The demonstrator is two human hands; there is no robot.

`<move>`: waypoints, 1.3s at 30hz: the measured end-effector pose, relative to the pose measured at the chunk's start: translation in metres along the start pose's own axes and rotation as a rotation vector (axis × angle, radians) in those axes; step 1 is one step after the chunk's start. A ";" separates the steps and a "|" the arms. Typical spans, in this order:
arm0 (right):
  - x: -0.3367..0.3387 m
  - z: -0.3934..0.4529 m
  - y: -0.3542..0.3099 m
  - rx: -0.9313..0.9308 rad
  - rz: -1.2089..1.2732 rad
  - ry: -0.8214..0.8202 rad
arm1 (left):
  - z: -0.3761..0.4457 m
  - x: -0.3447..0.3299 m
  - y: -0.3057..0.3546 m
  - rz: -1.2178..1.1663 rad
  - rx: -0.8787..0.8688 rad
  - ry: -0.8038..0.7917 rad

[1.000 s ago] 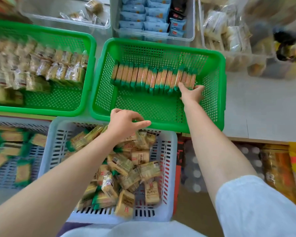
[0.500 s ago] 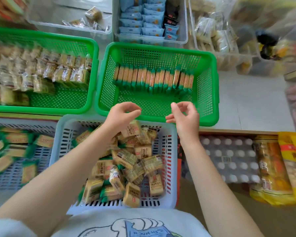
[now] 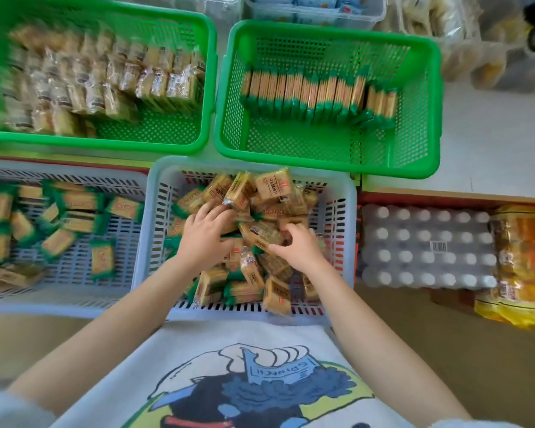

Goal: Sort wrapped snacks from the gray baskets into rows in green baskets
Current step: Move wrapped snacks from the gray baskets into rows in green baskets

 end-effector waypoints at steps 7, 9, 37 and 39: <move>0.009 -0.005 -0.009 -0.022 0.011 -0.023 | -0.007 0.004 -0.008 -0.153 -0.037 0.013; 0.019 -0.020 -0.013 0.004 0.241 0.070 | -0.015 0.011 -0.005 -0.404 0.020 -0.011; 0.053 0.010 -0.053 -0.132 0.745 0.376 | -0.033 0.017 -0.050 -1.750 0.396 -0.259; 0.058 -0.005 -0.056 -0.056 0.841 0.304 | -0.031 0.019 -0.047 -1.777 0.386 -0.279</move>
Point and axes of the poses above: each hand's wrist, its own z-axis towards the middle knuckle, its own x-axis out of the back of the hand, y = z × x, the point moved 4 cm from there along z, towards the middle knuckle, and after that the axes turned 5 degrees about x, right-handed, at the moved point
